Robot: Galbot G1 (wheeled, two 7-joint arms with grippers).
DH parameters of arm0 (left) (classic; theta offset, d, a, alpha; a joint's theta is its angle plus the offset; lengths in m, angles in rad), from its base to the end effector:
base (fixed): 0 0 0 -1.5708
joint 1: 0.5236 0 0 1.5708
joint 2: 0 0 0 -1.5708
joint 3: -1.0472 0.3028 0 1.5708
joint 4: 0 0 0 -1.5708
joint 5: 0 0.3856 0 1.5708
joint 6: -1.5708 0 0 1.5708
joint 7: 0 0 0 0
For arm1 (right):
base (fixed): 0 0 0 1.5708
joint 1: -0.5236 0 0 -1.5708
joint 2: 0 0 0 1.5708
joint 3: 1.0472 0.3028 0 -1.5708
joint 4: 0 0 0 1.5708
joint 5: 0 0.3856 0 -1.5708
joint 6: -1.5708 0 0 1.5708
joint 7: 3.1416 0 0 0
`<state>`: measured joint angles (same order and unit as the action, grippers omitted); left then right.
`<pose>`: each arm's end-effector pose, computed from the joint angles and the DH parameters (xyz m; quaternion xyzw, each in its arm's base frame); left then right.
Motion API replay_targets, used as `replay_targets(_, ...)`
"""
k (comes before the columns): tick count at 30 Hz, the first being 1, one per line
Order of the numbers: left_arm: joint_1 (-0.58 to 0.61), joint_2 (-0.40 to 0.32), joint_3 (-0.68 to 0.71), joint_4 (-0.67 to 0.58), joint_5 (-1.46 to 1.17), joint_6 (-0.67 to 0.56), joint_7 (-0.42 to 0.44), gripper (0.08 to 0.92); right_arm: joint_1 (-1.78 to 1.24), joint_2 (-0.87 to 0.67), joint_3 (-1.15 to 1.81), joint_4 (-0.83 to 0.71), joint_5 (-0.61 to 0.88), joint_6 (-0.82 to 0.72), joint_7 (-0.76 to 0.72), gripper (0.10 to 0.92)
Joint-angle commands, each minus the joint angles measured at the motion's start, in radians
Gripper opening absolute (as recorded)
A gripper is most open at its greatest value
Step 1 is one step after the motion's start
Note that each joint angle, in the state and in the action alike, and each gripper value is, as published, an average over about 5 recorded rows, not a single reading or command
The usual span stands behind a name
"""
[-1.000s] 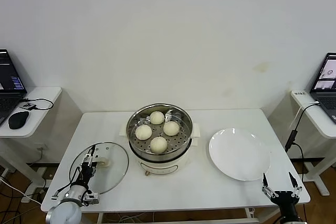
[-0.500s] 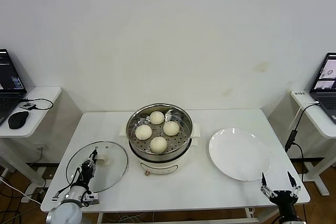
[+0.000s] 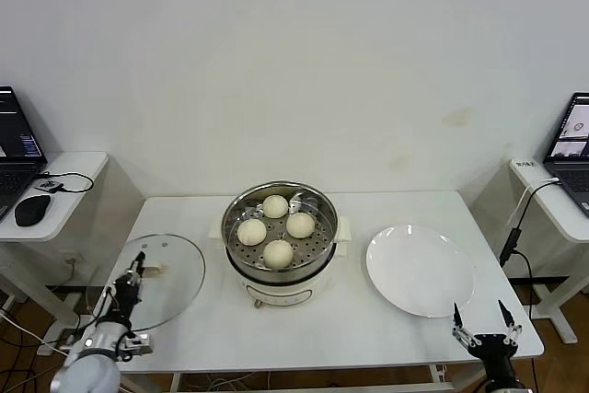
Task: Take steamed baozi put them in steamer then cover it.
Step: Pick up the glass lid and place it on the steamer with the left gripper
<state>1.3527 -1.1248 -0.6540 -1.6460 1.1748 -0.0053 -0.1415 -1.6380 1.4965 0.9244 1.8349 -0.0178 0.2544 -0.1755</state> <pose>0.2958 0.1632 -0.3297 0.0094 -0.6806 -0.7316 0.0392 0.1784 -0.1598 -0.3494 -0.0612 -0.9872 0.1409 0.0421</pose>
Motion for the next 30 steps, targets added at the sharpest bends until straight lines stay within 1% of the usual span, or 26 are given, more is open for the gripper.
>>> replay_targets(1,0.052,0.059,-0.058,-0.297,-0.132,0.131,0.117,0.132,-0.008,-0.001,-0.019,0.013,-0.004,0.0,-0.001,0.823)
replay_targets(4,0.037,0.087,-0.013,-0.366,-0.185,0.184,0.144,0.132,-0.013,0.001,-0.03,0.02,-0.01,0.001,0.0,0.823)
replay_targets(8,-0.005,0.129,0.094,-0.437,-0.236,0.256,0.168,0.132,-0.015,0.008,-0.046,0.022,-0.027,0.004,0.002,0.823)
replay_targets(12,-0.079,0.165,0.231,-0.46,-0.258,0.324,0.179,0.132,-0.012,0.013,-0.064,0.02,-0.043,0.007,0.004,0.823)
replay_targets(15,-0.153,0.176,0.365,-0.441,-0.249,0.37,0.178,0.132,-0.006,0.021,-0.073,0.016,-0.067,0.012,0.009,0.823)
replay_targets(18,-0.236,0.144,0.483,-0.401,-0.211,0.403,0.186,0.132,0.005,0.036,-0.079,0.013,-0.11,0.02,0.017,0.823)
replay_targets(21,-0.316,0.085,0.553,-0.356,-0.132,0.424,0.229,0.132,0.017,0.054,-0.084,0.01,-0.165,0.024,0.028,0.823)
replay_targets(26,-0.41,-0.005,0.606,-0.292,0.01,0.435,0.3,0.132,0.023,0.076,-0.104,0.007,-0.218,0.023,0.038,0.823)
replay_targets(30,-0.453,-0.102,0.618,-0.254,0.125,0.431,0.331,0.132,0.019,0.079,-0.107,-0.003,-0.232,0.03,0.042,0.823)
